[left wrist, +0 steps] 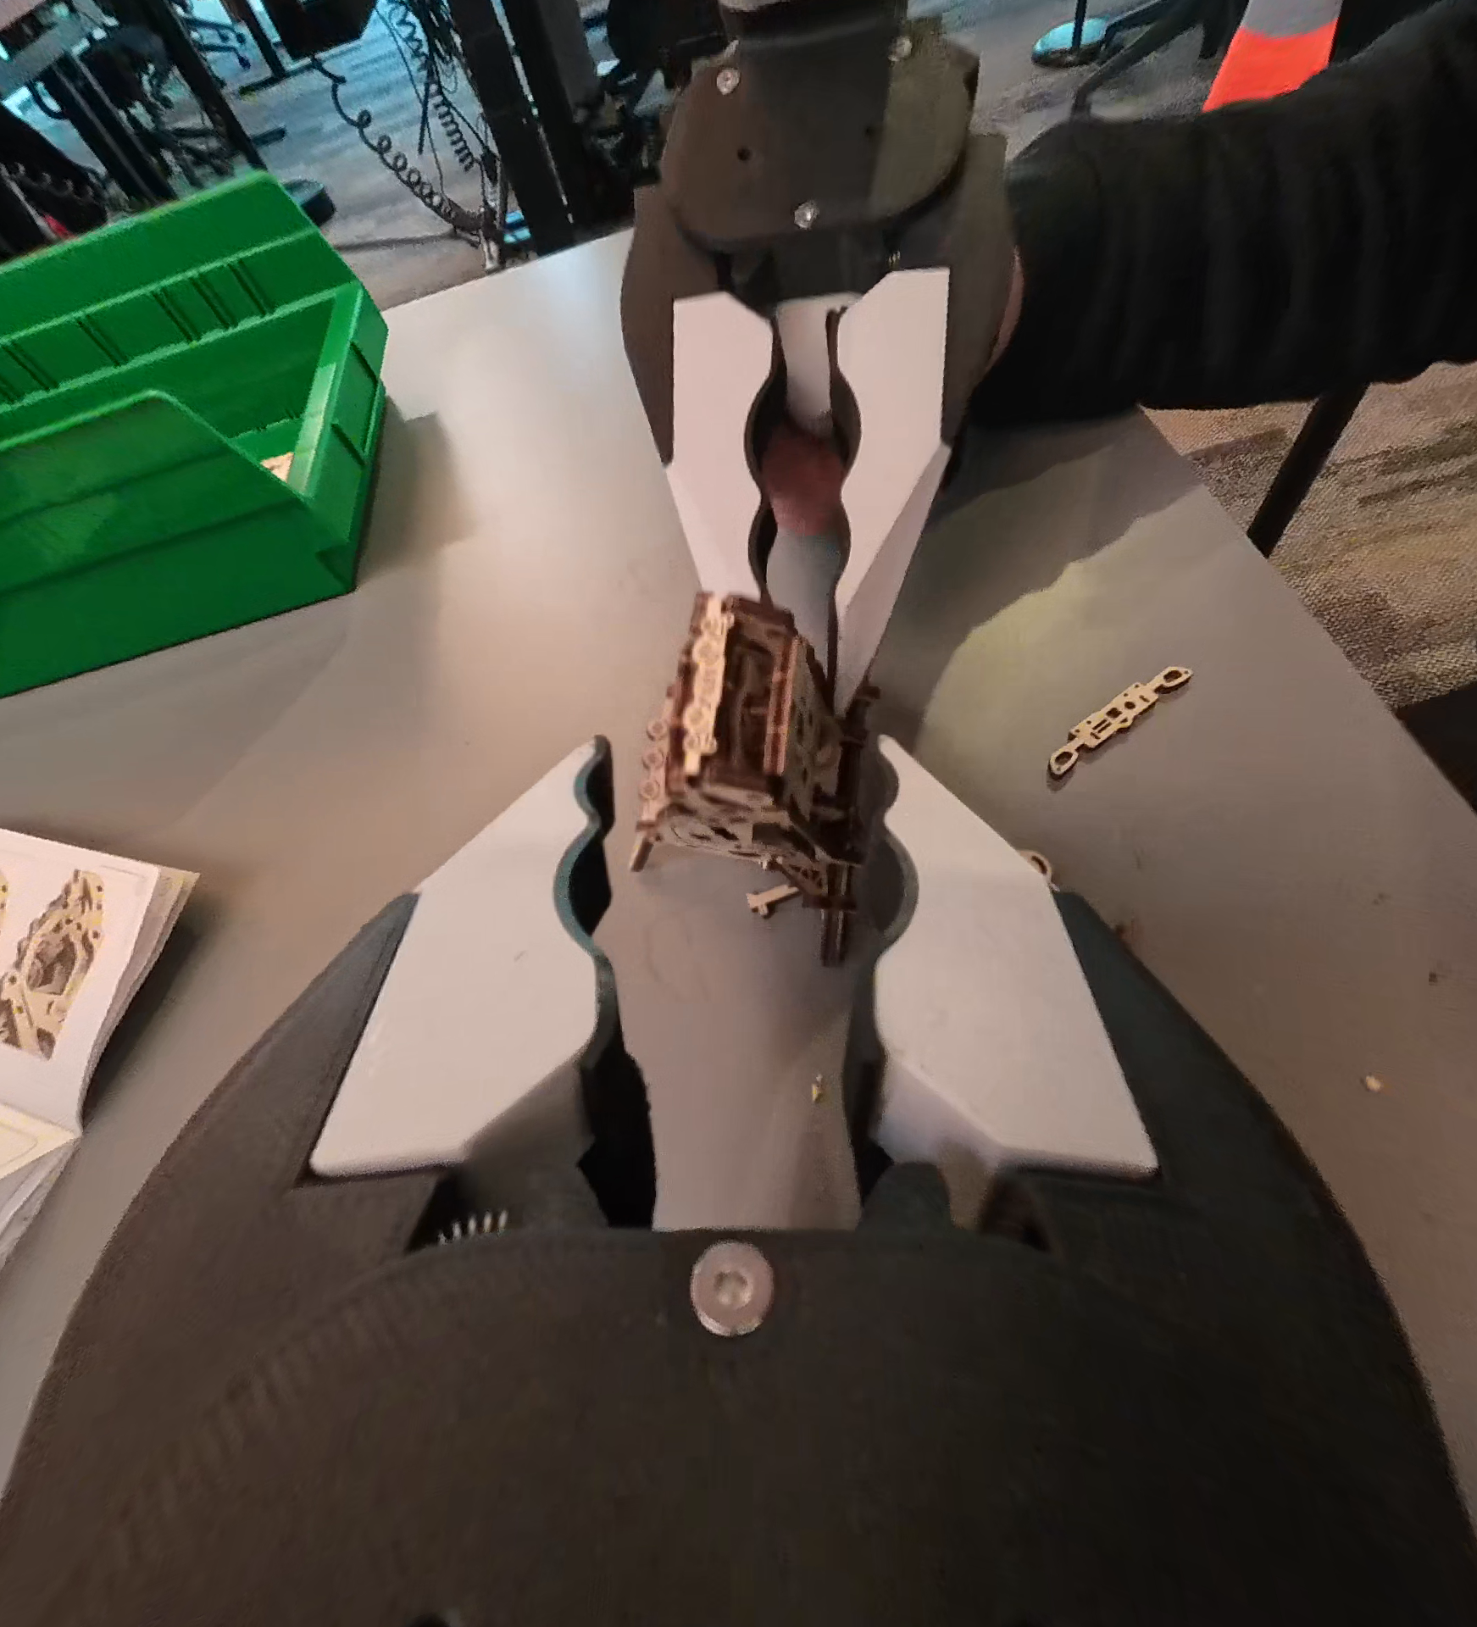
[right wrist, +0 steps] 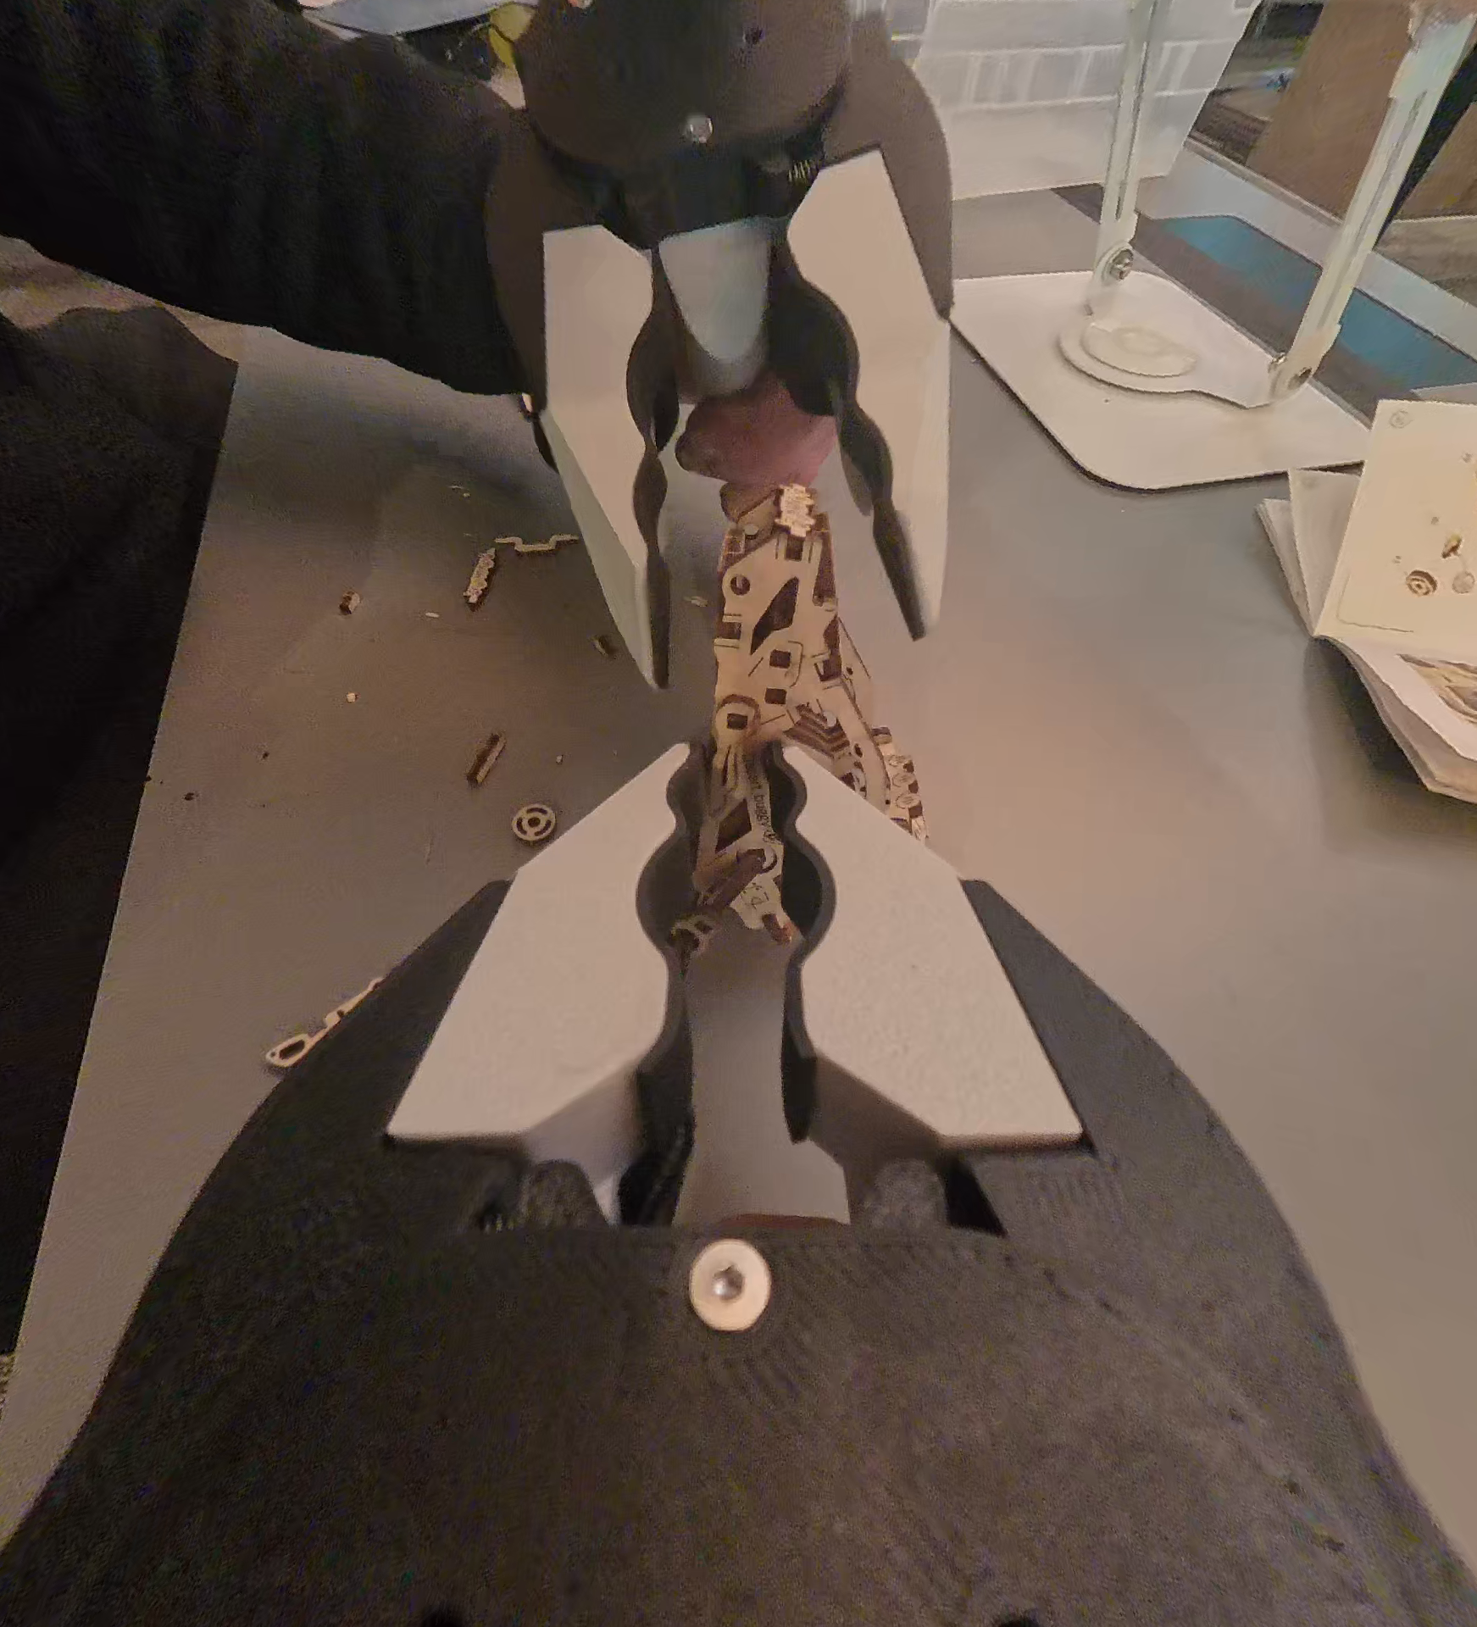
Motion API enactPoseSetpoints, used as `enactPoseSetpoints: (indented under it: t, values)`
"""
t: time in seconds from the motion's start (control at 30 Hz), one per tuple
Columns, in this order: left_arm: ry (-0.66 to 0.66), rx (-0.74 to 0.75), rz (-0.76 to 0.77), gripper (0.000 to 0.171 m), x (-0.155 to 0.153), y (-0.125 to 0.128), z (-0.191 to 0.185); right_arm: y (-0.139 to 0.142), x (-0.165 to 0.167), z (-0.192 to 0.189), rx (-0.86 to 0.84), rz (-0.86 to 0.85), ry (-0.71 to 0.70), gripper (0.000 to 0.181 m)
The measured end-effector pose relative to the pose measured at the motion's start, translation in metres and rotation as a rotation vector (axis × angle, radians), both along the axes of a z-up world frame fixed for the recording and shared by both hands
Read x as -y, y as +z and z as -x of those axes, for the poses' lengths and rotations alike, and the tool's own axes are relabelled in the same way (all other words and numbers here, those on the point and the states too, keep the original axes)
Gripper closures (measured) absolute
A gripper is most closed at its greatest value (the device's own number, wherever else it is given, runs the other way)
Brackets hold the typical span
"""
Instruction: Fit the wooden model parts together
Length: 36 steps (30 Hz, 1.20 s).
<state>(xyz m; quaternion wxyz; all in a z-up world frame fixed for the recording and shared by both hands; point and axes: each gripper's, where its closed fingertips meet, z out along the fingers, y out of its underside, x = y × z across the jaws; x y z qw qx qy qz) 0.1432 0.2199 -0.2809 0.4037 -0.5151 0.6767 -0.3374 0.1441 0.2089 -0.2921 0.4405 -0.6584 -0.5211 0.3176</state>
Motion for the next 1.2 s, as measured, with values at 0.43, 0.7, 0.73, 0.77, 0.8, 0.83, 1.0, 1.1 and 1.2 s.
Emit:
enactPoseSetpoints:
  t: [0.43,0.7,0.73,0.77,0.8,0.83,1.0,1.1,1.2]
  values:
    - [0.005,0.006,-0.037,0.147,-0.006,0.001,0.013,0.027,-0.013,0.000,-0.162,0.089,-0.030,0.155]
    - [-0.040,0.023,-0.041,0.147,-0.005,0.002,0.019,0.025,-0.022,0.022,-0.083,0.045,0.082,0.139]
    - [-0.041,0.023,-0.041,0.147,-0.005,0.002,0.019,0.021,-0.022,0.026,-0.063,0.047,0.106,0.144]
    - [-0.046,0.023,-0.037,0.147,-0.005,0.001,0.020,0.017,-0.021,0.029,-0.048,0.046,0.122,0.150]
    - [-0.049,0.016,-0.033,0.146,-0.005,0.000,0.020,0.014,-0.021,0.030,-0.036,0.045,0.129,0.151]
    - [-0.042,0.014,-0.035,0.146,-0.005,0.000,0.020,0.014,-0.021,0.030,-0.038,0.046,0.129,0.152]
    - [0.051,-0.009,-0.033,0.121,-0.014,0.015,0.030,0.013,-0.021,0.034,0.021,0.031,0.112,0.152]
    - [0.041,-0.113,-0.082,0.131,-0.008,0.020,0.030,0.012,-0.022,0.040,0.082,0.023,0.119,0.153]
    - [0.041,-0.267,-0.101,0.142,-0.006,0.006,0.034,0.011,-0.024,0.045,0.140,0.017,0.127,0.152]
